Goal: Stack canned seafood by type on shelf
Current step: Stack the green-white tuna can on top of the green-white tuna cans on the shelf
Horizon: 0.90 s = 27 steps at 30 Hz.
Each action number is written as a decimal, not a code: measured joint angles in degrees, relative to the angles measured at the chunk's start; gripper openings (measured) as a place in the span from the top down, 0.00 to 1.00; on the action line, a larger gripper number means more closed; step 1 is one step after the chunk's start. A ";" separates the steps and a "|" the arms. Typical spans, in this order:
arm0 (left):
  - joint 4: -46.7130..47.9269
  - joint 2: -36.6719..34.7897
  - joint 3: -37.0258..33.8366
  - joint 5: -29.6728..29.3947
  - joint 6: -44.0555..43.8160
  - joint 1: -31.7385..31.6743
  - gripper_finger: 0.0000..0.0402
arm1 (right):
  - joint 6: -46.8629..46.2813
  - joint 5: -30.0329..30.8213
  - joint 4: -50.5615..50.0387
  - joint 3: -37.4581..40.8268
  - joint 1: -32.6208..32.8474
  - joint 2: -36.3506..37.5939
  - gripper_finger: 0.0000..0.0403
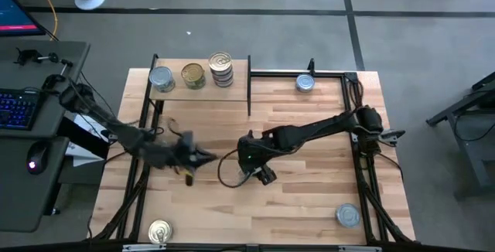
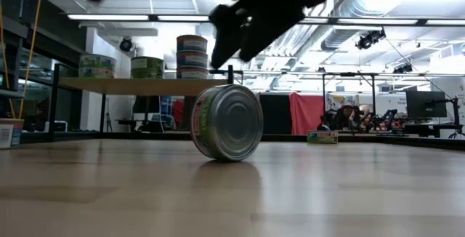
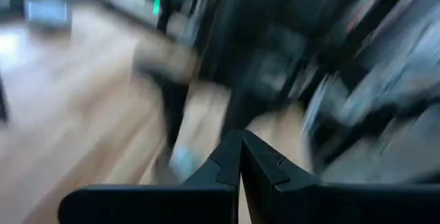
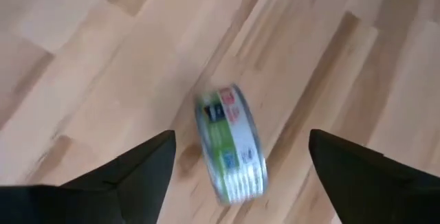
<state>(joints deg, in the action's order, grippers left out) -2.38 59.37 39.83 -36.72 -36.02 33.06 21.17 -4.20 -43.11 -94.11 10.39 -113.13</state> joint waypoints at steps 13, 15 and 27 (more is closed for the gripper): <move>-26.83 -14.67 0.05 -15.44 33.97 5.45 1.00 | 0.80 1.78 -0.37 -0.01 -0.66 -5.84 0.29; -27.32 -15.77 0.05 -16.78 33.03 5.42 1.00 | 0.65 2.20 -0.42 -0.01 -0.66 -6.37 0.34; -27.97 -26.08 0.05 -18.00 37.95 5.10 1.00 | -0.50 6.87 0.07 -5.01 -0.64 -6.46 0.71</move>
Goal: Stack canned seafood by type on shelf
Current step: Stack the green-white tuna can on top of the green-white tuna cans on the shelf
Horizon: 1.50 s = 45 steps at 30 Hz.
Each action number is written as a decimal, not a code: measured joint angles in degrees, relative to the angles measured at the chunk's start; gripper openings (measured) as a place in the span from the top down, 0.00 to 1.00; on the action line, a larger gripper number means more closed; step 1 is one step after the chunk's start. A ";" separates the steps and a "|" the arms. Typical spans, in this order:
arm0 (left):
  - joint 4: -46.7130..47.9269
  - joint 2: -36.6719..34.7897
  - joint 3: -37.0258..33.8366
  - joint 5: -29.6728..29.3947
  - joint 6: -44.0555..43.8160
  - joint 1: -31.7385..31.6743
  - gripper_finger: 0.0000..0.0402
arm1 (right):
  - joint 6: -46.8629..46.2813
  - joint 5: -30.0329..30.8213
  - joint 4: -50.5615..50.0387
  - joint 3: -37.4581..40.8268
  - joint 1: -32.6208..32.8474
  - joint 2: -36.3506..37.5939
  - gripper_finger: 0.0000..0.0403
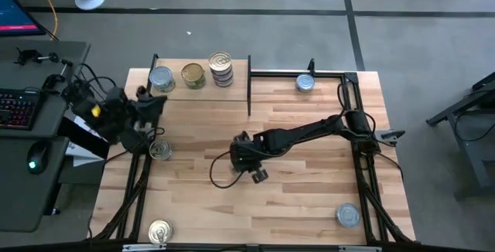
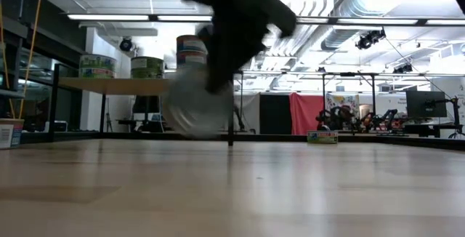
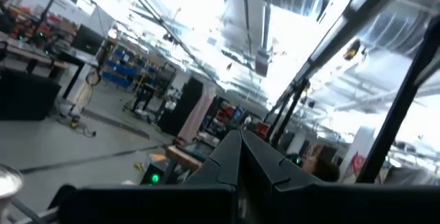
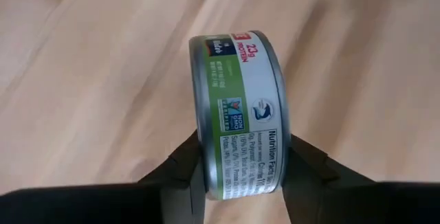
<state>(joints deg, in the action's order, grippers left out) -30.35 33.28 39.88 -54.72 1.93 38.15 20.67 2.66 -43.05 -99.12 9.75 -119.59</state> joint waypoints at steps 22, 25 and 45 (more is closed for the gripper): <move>-0.39 -4.09 -0.07 8.75 4.21 0.07 1.00 | 14.66 20.97 35.68 -32.49 -11.88 -17.86 0.71; 0.10 -4.12 -0.07 9.64 4.31 0.09 1.00 | 13.84 21.21 37.06 -30.85 -14.07 -17.90 0.71; 10.47 3.34 -0.01 -9.87 7.07 -8.31 1.00 | 2.26 7.79 1.12 -32.82 -16.96 -0.37 0.71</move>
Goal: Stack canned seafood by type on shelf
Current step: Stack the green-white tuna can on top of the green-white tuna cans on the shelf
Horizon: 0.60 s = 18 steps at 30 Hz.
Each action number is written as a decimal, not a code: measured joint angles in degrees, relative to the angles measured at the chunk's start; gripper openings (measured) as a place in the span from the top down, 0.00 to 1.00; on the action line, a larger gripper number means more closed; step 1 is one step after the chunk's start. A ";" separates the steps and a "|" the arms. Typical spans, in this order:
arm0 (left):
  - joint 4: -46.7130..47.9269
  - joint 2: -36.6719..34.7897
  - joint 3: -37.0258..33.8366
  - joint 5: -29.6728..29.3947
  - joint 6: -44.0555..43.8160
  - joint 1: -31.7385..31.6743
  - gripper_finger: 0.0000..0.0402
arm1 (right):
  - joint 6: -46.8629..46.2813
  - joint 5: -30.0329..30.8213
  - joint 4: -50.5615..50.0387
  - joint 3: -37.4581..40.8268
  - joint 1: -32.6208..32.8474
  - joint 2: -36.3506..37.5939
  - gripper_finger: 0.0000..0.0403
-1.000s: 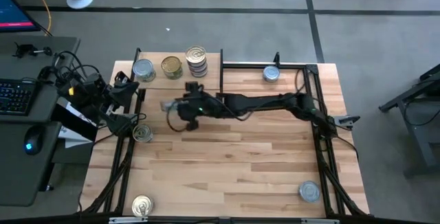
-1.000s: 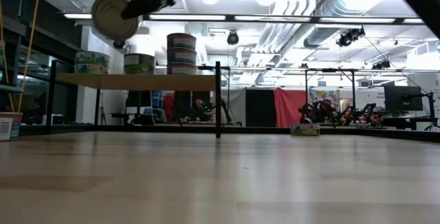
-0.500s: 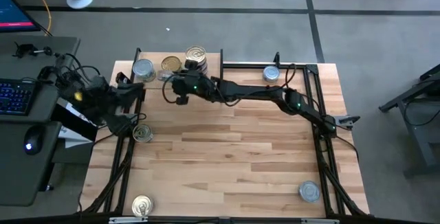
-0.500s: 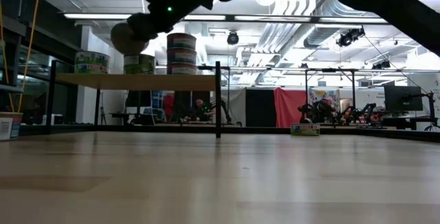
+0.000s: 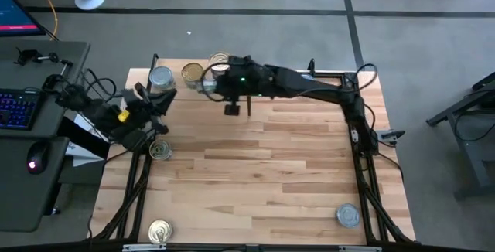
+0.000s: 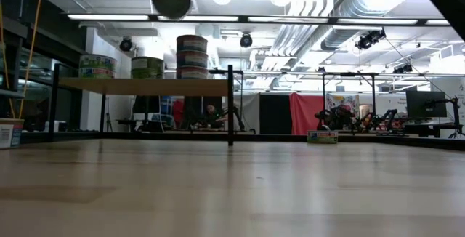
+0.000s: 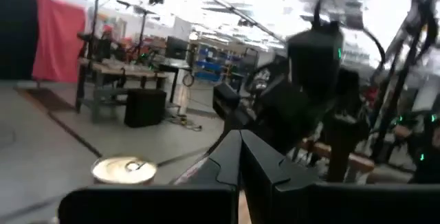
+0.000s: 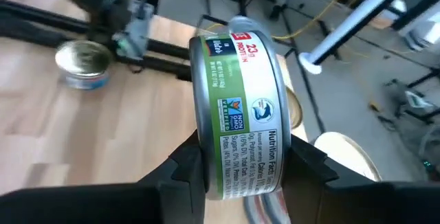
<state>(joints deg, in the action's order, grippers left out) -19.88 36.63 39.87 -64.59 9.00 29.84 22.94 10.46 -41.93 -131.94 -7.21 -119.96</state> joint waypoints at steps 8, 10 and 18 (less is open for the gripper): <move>14.18 13.94 7.18 13.12 -4.15 -12.08 0.96 | -3.73 -2.40 -21.76 0.04 0.09 5.05 0.71; 20.44 16.93 12.63 17.72 -2.06 -14.67 0.92 | -4.97 -2.34 -26.28 0.09 0.17 5.83 0.71; 46.76 27.22 29.65 36.46 -3.99 -22.61 0.68 | -10.29 0.05 -33.89 0.09 2.70 10.80 0.71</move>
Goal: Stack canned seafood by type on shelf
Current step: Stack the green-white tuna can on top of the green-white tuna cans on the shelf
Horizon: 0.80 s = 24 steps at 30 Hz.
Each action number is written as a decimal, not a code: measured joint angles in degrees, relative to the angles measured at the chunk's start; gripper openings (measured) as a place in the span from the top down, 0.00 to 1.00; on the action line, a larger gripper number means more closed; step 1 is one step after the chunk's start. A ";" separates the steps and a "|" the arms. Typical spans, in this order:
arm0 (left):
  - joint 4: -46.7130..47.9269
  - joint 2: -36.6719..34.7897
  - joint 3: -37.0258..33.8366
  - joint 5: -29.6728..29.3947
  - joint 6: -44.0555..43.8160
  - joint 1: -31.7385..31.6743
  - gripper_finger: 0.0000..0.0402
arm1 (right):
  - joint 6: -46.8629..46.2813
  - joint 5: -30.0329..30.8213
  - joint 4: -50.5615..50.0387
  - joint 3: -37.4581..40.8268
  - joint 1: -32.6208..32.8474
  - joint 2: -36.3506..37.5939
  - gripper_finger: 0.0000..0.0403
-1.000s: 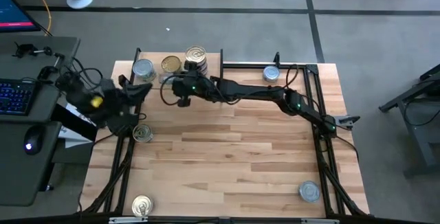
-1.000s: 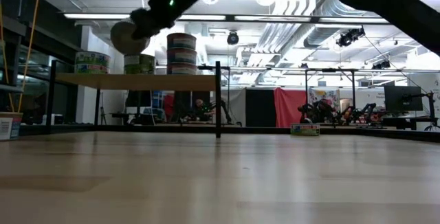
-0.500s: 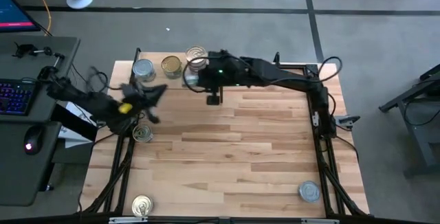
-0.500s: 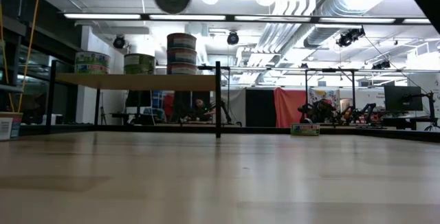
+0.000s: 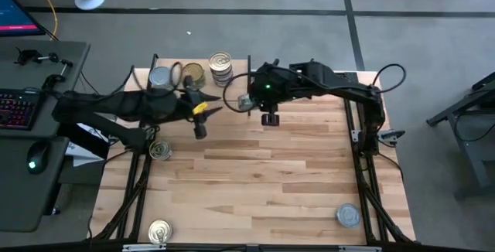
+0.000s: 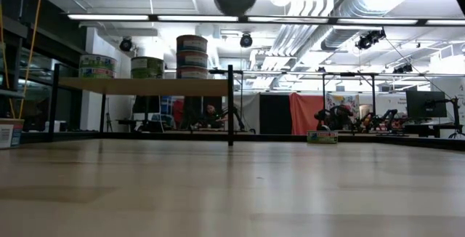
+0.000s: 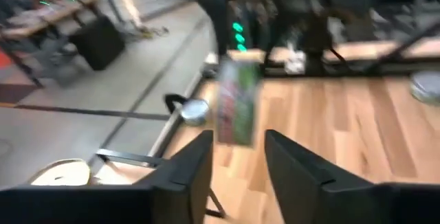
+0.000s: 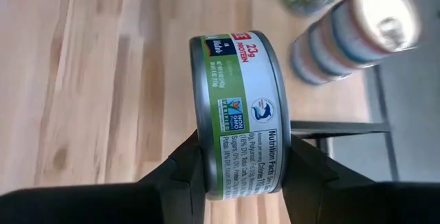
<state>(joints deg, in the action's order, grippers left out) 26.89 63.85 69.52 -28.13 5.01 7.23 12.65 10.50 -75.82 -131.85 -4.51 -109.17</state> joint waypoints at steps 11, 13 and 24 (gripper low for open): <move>-5.32 5.49 0.35 -3.99 6.62 -0.49 0.45 | 0.80 5.24 6.44 0.00 3.90 0.79 0.71; -7.17 4.97 0.35 -5.00 7.53 -0.49 0.43 | 1.48 6.09 7.38 -0.01 4.30 0.79 0.71; -7.09 4.78 0.35 -5.04 7.66 -0.47 0.41 | 5.57 5.35 11.47 0.00 5.00 0.75 0.71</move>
<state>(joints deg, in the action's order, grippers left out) 19.80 68.63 69.87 -33.18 12.67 6.76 18.21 15.86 -64.34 -131.85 0.49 -108.42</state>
